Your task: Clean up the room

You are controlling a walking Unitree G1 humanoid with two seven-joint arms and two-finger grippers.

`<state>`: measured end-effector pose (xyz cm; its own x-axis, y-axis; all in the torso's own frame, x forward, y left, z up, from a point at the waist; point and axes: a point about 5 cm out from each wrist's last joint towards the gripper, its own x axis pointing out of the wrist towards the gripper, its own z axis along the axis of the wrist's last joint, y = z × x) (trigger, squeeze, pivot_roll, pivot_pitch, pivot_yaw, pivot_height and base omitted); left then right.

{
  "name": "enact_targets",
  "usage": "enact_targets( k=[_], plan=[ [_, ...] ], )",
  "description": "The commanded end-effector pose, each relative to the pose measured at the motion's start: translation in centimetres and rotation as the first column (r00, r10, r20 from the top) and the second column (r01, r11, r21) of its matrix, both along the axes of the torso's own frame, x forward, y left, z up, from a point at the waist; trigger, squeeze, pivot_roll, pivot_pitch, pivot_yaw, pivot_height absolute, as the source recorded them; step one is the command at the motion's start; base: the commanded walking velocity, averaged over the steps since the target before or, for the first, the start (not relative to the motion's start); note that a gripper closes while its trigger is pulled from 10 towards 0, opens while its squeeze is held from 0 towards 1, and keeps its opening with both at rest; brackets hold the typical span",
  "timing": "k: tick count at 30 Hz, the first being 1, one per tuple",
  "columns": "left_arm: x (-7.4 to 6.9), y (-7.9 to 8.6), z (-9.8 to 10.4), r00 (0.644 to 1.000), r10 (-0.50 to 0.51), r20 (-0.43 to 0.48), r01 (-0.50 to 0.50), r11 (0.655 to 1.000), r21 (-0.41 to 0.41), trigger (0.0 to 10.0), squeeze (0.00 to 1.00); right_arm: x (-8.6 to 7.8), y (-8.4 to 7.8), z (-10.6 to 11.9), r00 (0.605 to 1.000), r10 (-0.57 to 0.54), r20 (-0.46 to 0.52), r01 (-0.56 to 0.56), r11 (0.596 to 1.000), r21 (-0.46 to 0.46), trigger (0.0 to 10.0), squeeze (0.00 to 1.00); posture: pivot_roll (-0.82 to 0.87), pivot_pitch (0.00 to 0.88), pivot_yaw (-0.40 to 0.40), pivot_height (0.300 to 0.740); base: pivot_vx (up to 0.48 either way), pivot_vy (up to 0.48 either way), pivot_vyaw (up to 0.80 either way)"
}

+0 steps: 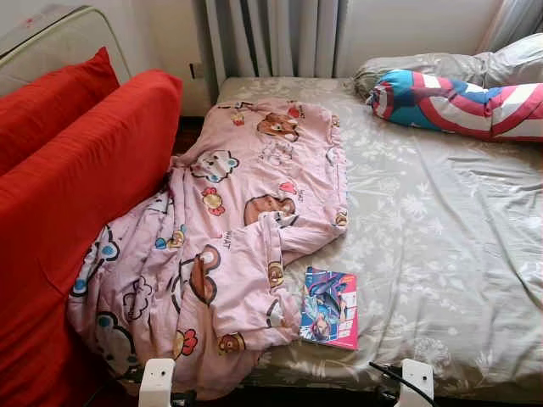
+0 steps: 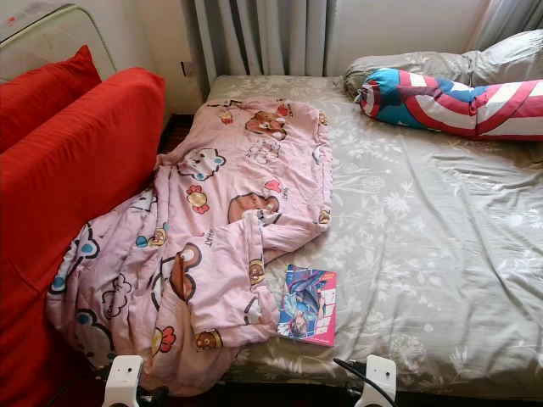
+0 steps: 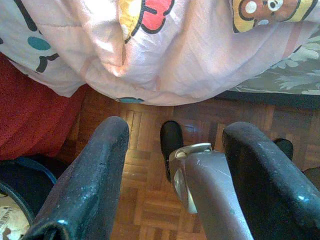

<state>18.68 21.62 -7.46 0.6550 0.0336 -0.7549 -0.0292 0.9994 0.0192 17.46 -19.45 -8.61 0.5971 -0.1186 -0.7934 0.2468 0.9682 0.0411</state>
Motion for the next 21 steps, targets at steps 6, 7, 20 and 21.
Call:
enact_targets(
  k=[6,7,20,21],
  plan=[
    [-0.81,0.28,-0.38,0.999,0.014,-0.032,-0.014,1.0,-0.003,10.0,0.0,-0.1,0.51,-0.11,1.0,0.013,-0.002,-0.013,1.0,0.006,10.0,0.0,0.08,0.087,0.029,0.74,0.0,0.0,0.0],
    [-0.8,0.27,-0.38,0.999,0.014,-0.032,-0.014,1.0,-0.003,10.0,0.0,-0.09,0.51,-0.1,1.0,0.014,-0.002,-0.014,1.0,0.006,10.0,0.0,0.08,0.088,0.029,0.74,0.0,0.0,0.0],
    [-0.78,0.26,-0.37,0.999,0.015,-0.03,-0.016,1.0,-0.005,10.0,0.0,0.05,0.64,-0.05,1.0,0.029,0.003,-0.029,1.0,0.002,10.0,0.0,0.08,0.086,0.029,0.74,0.0,0.0,0.0],
    [-0.78,0.26,-0.37,0.999,0.016,-0.03,-0.016,1.0,-0.005,10.0,0.0,0.06,0.66,-0.04,1.0,0.031,0.003,-0.031,1.0,0.002,10.0,0.0,0.08,0.086,0.029,0.74,0.0,0.0,0.0]
  ],
)
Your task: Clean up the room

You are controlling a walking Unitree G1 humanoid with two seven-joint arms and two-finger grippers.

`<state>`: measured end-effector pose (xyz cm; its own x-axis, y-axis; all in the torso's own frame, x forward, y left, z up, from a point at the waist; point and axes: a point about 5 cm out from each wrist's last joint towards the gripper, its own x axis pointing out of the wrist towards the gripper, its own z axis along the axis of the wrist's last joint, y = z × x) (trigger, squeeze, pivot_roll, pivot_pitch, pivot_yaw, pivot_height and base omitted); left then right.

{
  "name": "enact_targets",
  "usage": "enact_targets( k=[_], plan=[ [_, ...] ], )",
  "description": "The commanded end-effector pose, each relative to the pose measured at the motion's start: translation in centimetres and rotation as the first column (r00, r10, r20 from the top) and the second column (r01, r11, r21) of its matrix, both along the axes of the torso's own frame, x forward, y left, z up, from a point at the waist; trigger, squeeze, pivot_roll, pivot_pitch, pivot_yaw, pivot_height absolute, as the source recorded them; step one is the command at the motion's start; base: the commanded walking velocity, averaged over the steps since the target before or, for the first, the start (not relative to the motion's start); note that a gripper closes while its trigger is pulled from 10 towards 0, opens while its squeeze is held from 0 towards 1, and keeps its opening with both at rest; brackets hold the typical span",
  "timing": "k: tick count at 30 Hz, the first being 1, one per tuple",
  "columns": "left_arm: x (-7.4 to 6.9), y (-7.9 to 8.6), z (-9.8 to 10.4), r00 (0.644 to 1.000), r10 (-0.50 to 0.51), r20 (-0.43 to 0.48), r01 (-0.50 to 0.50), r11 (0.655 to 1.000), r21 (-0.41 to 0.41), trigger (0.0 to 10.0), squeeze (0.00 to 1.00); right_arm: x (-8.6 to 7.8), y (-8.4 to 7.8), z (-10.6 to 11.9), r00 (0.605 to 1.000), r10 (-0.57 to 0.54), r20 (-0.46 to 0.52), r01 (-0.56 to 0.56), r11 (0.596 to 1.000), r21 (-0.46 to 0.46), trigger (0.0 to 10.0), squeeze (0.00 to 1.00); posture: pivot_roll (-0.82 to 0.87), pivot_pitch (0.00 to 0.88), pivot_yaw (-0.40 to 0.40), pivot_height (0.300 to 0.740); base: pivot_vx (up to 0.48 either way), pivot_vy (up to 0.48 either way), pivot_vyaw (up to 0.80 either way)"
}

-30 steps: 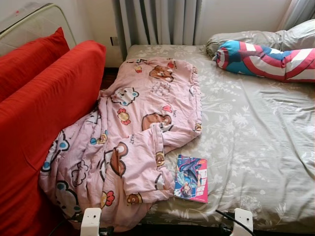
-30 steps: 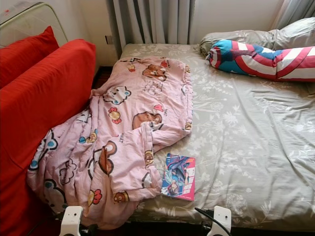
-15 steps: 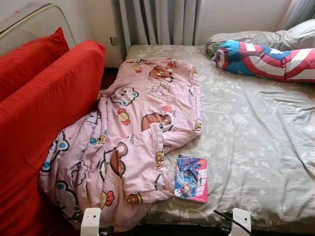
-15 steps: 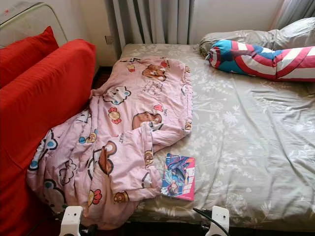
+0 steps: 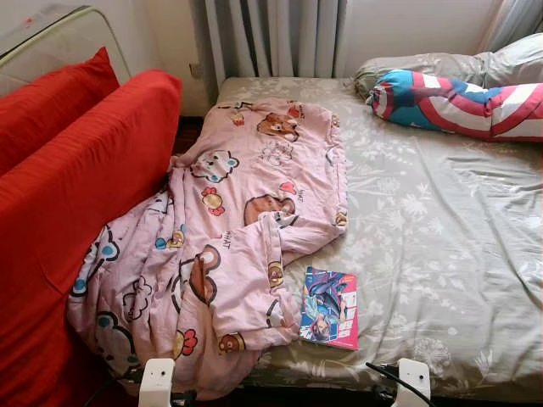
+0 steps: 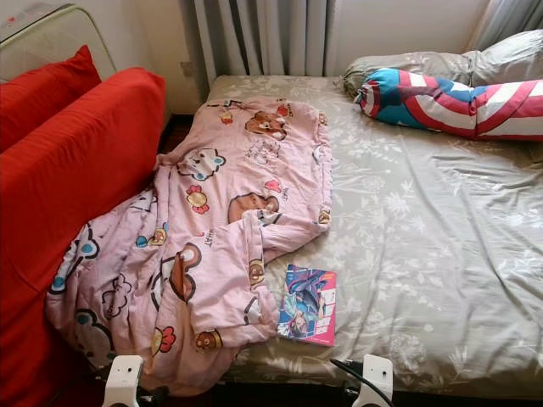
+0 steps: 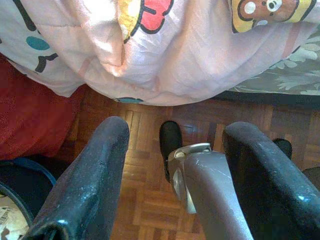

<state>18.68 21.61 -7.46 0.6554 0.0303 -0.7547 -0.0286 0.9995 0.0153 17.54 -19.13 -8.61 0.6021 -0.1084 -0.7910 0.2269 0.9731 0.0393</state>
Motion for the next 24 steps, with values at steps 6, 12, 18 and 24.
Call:
enact_targets(
  k=[6,12,18,24],
  plan=[
    [-0.78,0.25,-0.37,0.999,0.016,-0.031,-0.016,1.0,-0.001,10.0,0.0,0.0,0.38,-0.04,1.0,0.014,0.0,-0.014,1.0,0.003,10.0,0.0,0.08,0.087,0.029,0.74,0.0,0.0,0.0],
    [-0.77,0.23,-0.37,0.999,0.016,-0.03,-0.016,1.0,-0.002,10.0,0.0,-0.08,0.36,-0.08,1.0,0.018,-0.003,-0.018,1.0,0.003,10.0,0.0,0.08,0.087,0.029,0.74,0.0,0.0,0.0],
    [-0.78,0.22,-0.38,0.999,0.016,-0.03,-0.016,1.0,-0.002,10.0,0.0,-0.24,0.29,-0.15,1.0,0.021,-0.009,-0.021,1.0,0.002,10.0,0.0,0.08,0.084,0.028,0.74,0.0,0.0,0.0],
    [-0.79,0.22,-0.38,0.999,0.016,-0.03,-0.016,1.0,-0.003,10.0,0.0,-0.33,0.29,-0.2,1.0,0.023,-0.015,-0.023,1.0,0.002,10.0,0.0,0.08,0.086,0.028,0.74,0.0,0.0,0.0]
  ],
)
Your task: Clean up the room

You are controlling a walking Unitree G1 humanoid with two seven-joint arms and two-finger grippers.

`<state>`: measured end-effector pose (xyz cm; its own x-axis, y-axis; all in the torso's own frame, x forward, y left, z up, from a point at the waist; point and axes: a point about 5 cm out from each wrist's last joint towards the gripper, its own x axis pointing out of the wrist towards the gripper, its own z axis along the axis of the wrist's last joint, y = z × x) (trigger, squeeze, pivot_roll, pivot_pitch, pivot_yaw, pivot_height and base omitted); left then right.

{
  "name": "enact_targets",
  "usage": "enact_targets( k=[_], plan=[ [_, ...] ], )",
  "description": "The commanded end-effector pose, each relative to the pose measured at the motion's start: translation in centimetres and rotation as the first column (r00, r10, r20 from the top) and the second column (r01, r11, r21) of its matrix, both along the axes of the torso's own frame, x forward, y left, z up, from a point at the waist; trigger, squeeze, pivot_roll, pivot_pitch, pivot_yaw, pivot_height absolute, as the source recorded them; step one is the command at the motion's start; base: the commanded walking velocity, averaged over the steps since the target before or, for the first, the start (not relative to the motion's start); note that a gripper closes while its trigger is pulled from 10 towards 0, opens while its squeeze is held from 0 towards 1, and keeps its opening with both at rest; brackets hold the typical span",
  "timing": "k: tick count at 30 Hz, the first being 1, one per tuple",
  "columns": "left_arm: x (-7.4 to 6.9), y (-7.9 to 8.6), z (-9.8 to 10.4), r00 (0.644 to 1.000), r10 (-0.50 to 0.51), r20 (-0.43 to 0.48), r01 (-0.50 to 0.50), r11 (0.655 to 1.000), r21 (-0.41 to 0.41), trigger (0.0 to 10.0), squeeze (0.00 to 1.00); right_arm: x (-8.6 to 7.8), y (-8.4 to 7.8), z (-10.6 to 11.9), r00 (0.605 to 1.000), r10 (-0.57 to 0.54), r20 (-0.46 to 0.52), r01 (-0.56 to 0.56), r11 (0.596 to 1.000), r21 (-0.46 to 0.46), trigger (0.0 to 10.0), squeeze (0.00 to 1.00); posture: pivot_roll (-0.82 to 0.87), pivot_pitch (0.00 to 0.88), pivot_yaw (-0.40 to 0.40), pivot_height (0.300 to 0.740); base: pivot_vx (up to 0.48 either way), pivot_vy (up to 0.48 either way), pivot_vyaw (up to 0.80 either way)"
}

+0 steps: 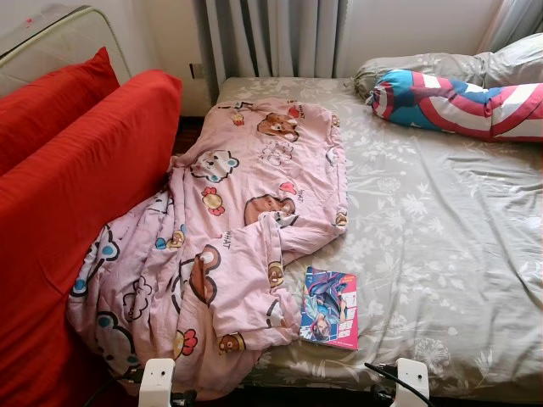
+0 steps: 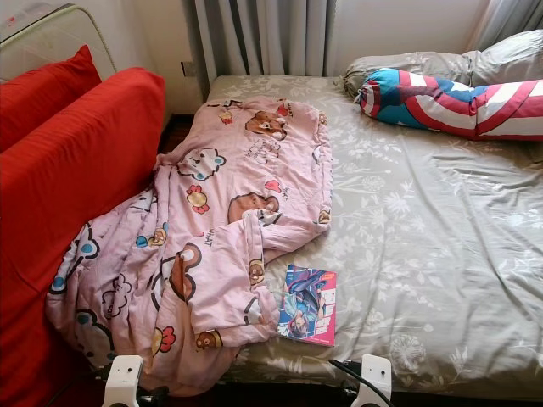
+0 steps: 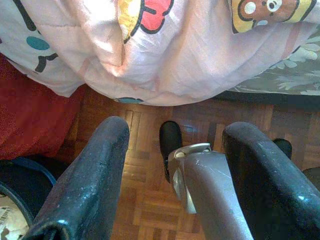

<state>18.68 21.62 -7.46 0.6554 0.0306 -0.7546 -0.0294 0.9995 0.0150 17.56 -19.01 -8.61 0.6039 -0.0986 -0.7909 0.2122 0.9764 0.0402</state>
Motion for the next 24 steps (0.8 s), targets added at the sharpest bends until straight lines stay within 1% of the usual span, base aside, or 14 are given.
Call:
enact_targets(
  k=[1,13,24],
  plan=[
    [-0.79,0.22,-0.39,0.999,0.015,-0.03,-0.015,1.0,-0.003,10.0,0.0,-0.37,0.18,-0.2,1.0,0.008,-0.016,-0.008,1.0,0.001,10.0,0.0,0.08,0.086,0.028,0.74,0.0,0.0,0.0],
    [-0.78,0.24,-0.38,0.999,0.015,-0.03,-0.015,1.0,-0.002,10.0,0.0,-0.57,0.13,-0.3,1.0,0.015,-0.025,-0.015,1.0,-0.001,10.0,0.0,0.08,0.085,0.028,0.74,0.02,0.0,0.0],
    [-0.76,0.23,-0.37,0.999,0.016,-0.029,-0.016,1.0,-0.003,10.0,0.0,-0.62,0.15,-0.32,0.999,0.02,-0.028,-0.02,1.0,-0.002,10.0,0.0,0.08,0.088,0.028,0.74,0.244,0.0,0.0]
  ],
)
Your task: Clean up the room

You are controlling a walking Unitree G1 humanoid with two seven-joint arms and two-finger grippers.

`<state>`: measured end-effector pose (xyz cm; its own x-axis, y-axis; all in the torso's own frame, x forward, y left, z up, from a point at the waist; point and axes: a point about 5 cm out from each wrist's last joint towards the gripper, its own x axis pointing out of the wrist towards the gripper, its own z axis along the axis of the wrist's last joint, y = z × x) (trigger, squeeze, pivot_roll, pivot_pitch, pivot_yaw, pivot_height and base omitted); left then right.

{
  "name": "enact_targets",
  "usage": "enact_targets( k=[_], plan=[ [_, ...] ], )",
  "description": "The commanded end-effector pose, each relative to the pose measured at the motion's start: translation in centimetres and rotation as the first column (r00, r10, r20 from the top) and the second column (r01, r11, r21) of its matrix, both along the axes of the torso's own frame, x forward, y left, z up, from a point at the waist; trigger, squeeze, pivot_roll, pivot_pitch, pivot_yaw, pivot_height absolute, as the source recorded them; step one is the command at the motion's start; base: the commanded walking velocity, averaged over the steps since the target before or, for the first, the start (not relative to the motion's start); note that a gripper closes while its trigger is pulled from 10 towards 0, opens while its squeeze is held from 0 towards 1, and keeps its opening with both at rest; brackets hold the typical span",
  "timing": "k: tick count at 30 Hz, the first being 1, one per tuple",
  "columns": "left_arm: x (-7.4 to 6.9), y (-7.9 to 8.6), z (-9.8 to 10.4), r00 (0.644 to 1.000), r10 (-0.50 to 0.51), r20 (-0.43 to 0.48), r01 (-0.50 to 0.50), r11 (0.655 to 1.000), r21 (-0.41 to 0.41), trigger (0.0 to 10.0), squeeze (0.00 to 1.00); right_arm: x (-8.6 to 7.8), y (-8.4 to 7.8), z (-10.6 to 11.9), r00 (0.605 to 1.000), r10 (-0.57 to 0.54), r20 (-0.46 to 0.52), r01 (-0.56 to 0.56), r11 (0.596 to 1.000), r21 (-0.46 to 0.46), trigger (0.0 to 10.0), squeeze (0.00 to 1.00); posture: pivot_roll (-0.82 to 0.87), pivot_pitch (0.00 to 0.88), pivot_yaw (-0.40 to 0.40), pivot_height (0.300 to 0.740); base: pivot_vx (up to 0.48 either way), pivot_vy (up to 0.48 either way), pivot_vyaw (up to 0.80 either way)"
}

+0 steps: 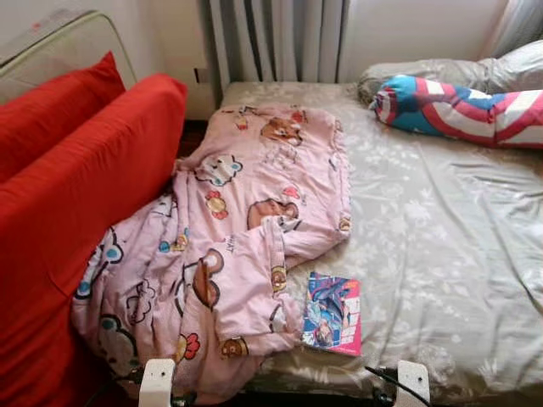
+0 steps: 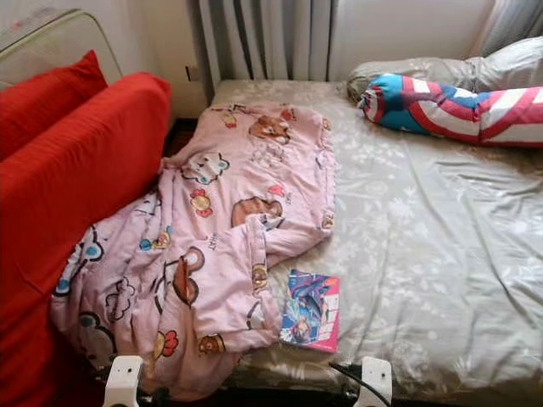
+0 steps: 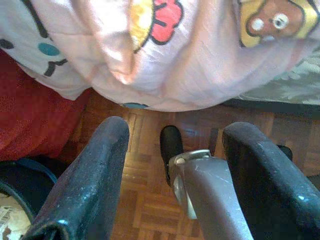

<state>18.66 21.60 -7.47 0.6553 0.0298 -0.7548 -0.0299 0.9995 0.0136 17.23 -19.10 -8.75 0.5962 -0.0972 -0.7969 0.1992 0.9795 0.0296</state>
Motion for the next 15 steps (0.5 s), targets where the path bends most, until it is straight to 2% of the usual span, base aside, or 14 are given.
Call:
enact_targets(
  k=[1,12,15],
  plan=[
    [-0.74,0.25,-0.36,0.999,0.016,-0.029,-0.016,1.0,-0.002,10.0,0.0,-0.27,0.24,-0.18,1.0,0.006,-0.017,-0.006,1.0,0.007,10.0,0.0,0.08,0.088,0.028,0.74,0.247,0.0,0.0],
    [-0.71,0.25,-0.33,1.0,0.017,-0.024,-0.017,1.0,-0.001,10.0,0.0,-0.21,0.32,-0.16,1.0,0.008,-0.014,-0.008,1.0,0.007,10.0,0.0,0.08,0.087,0.027,0.74,0.249,0.0,0.0],
    [-0.61,0.25,-0.22,1.0,0.02,-0.004,-0.02,1.0,-0.004,10.0,0.0,0.18,0.43,0.04,1.0,0.011,0.007,-0.011,1.0,0.009,10.0,0.0,0.08,0.087,0.027,0.74,0.0,0.0,0.0]
  ],
)
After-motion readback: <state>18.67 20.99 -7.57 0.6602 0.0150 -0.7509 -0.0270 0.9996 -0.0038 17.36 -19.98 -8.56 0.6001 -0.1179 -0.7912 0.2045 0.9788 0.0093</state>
